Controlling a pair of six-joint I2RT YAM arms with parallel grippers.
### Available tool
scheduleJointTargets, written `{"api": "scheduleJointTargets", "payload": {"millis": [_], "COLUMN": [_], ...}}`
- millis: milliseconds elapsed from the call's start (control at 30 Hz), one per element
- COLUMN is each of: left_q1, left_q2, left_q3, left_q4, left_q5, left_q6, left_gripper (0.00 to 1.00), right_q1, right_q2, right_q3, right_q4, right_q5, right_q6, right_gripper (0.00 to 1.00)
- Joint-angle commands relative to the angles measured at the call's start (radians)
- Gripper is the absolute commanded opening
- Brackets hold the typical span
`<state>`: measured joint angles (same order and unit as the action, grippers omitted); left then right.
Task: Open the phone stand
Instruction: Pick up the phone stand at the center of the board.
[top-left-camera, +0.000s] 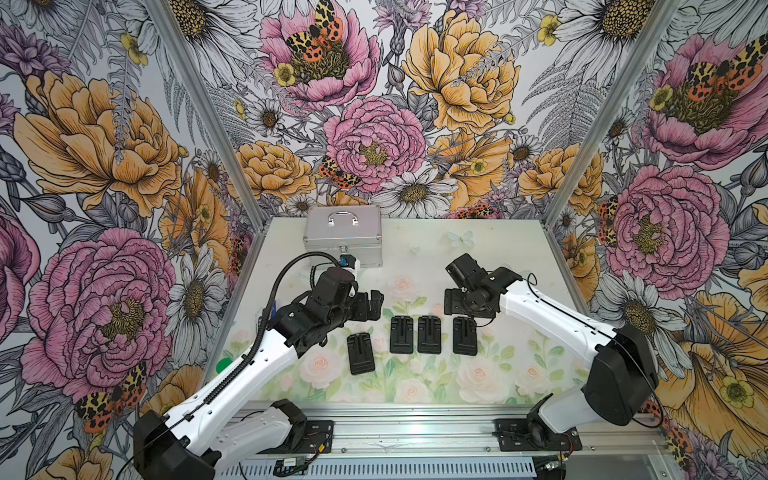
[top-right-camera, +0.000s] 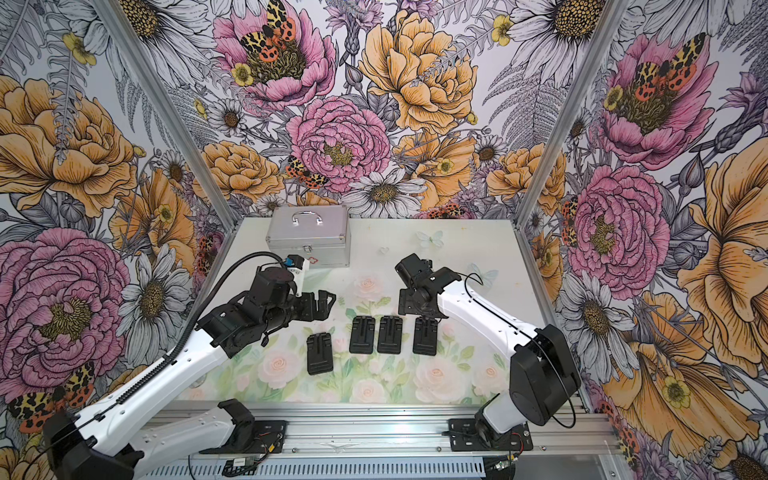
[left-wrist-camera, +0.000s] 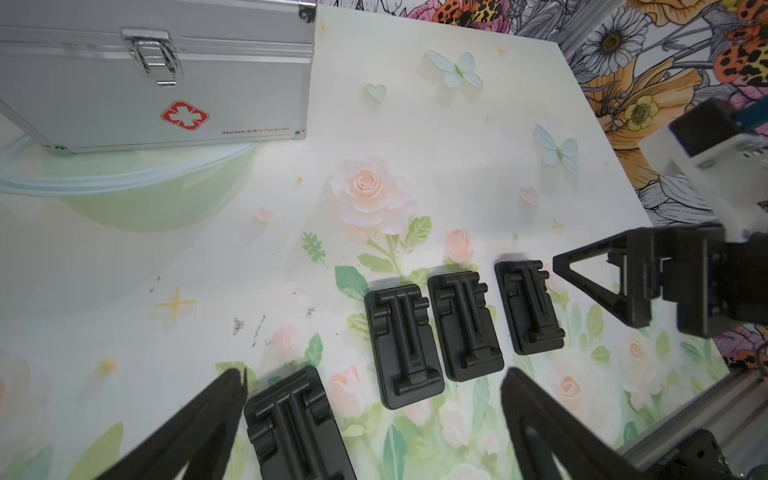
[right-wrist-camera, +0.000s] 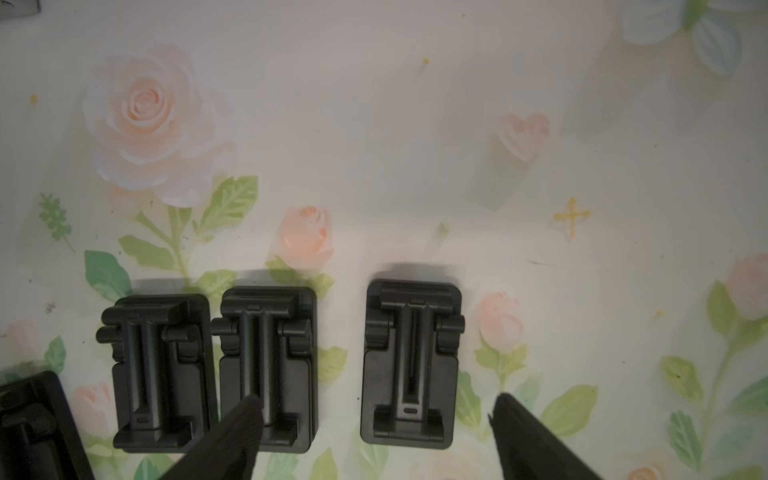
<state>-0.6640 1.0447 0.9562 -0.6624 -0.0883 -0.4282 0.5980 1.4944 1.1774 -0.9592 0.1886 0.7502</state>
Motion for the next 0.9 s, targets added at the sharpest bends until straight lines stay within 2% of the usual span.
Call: {"api": "scheduleJointTargets", "payload": {"millis": [0, 100, 200, 300, 500, 733, 867], "left_q1": [-0.049, -0.078, -0.129, -0.181, -0.225, -0.232, -0.233], "left_q2": [0.004, 0.042, 0.079, 0.120, 0.191, 0.233, 0.246], "left_q3": [0.013, 0.002, -0.006, 0.012, 0.052, 0.072, 0.078], "left_q4": [-0.056, -0.077, -0.078, -0.077, -0.075, -0.068, -0.065], "left_q5": [0.004, 0.021, 0.005, -0.023, -0.037, -0.031, -0.030], "left_q6": [-0.114, -0.181, -0.227, -0.241, -0.245, -0.248, -0.248], "left_gripper": [0.99, 0.99, 0.99, 0.99, 0.99, 0.99, 0.99], "right_q1": [0.015, 0.026, 0.026, 0.025, 0.025, 0.016, 0.005], "right_q2": [-0.042, -0.039, -0.034, -0.026, 0.004, 0.057, 0.063], "right_q3": [-0.043, -0.060, -0.070, -0.080, -0.108, -0.134, -0.159], "right_q4": [-0.032, -0.029, -0.027, -0.028, -0.028, 0.000, 0.031], "right_q5": [0.039, 0.040, 0.027, 0.004, -0.035, -0.065, -0.084], "right_q6": [0.100, 0.100, 0.099, 0.096, 0.089, 0.078, 0.076], "right_gripper": [0.84, 0.70, 0.68, 0.62, 0.54, 0.53, 0.48]}}
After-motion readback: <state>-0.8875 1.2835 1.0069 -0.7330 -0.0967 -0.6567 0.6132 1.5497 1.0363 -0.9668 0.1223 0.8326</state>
